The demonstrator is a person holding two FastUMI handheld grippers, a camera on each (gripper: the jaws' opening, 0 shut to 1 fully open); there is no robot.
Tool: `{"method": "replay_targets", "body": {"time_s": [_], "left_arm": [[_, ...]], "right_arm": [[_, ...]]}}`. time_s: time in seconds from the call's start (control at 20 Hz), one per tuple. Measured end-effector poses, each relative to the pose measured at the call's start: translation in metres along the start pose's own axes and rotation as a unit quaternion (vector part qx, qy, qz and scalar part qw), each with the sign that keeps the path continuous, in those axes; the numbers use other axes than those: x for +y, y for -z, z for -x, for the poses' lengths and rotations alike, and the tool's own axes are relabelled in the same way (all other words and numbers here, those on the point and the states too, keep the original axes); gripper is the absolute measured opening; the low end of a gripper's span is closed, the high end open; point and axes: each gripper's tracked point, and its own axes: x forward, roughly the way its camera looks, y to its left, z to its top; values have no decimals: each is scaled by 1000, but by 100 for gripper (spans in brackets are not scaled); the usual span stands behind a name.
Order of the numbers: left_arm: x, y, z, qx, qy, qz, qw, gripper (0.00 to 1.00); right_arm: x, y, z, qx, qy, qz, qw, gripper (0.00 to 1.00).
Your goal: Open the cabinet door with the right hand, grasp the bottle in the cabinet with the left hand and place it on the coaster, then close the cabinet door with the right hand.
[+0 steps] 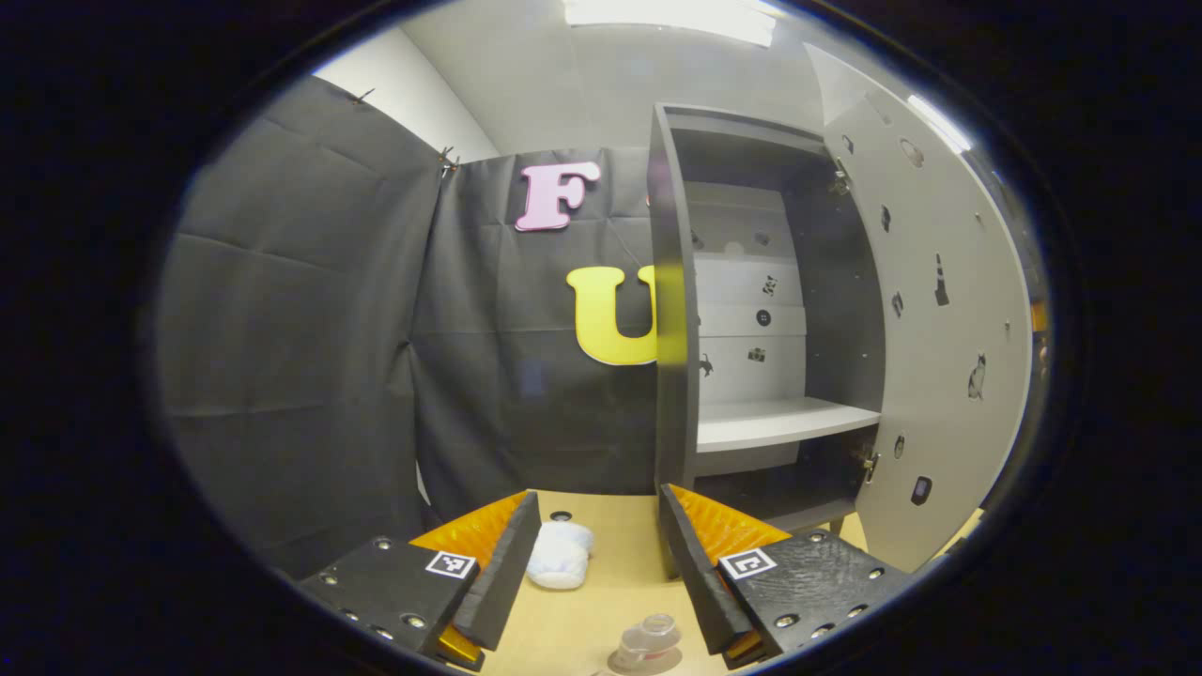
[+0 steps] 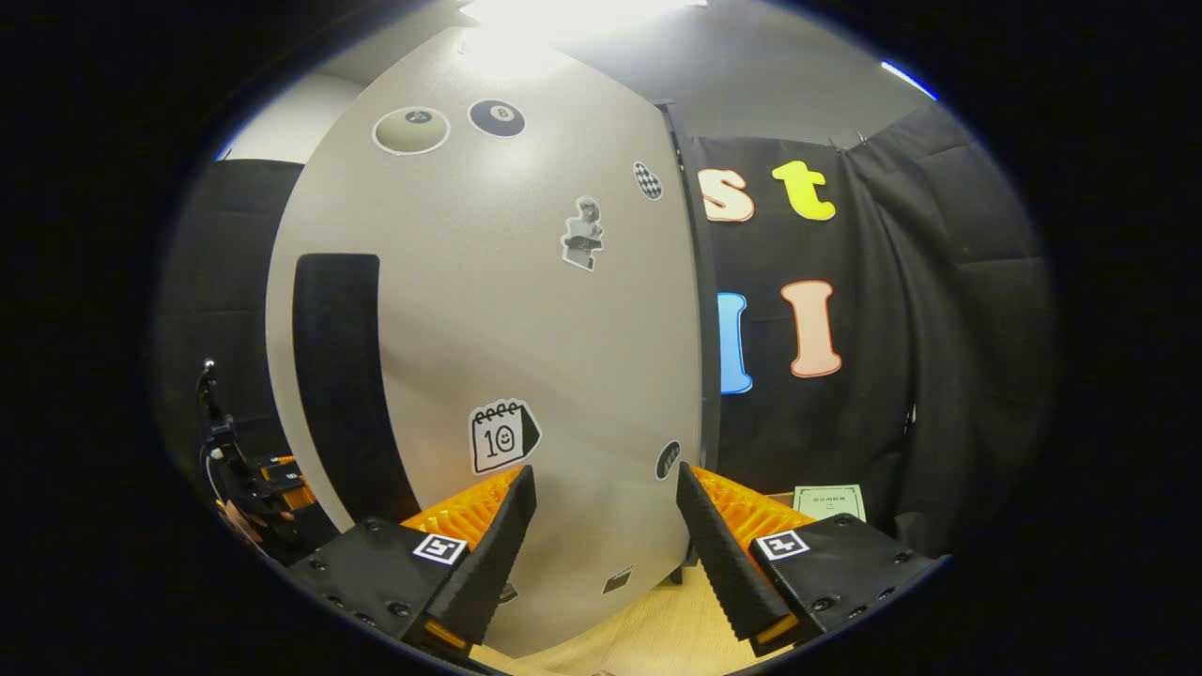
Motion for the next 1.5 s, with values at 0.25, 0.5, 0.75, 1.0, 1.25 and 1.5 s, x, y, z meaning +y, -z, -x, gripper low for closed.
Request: {"method": "replay_targets", "body": {"time_s": [0.25,0.5,0.75,1.0,1.25,1.5], "left_arm": [[37,-1,4,-5,-16,-2,1000,77],[73,-2,9,-9,-34,-7,999,77],[112,6,14,-4,-59,-5,998,77],[144,11,23,-2,-84,-7,996,77],[164,13,32,-3,-103,-10,995,77],[169,23,33,4,-113,-10,994,77]], "right_arm": [[29,2,-25,-9,-14,-2,1000,96],[47,5,-52,-18,5,25,1000,97],[53,12,-78,-19,37,50,998,93],[52,14,-81,-26,62,42,997,96],[52,17,-79,-28,69,23,997,96],[52,18,-73,-26,80,4,996,96]]}}
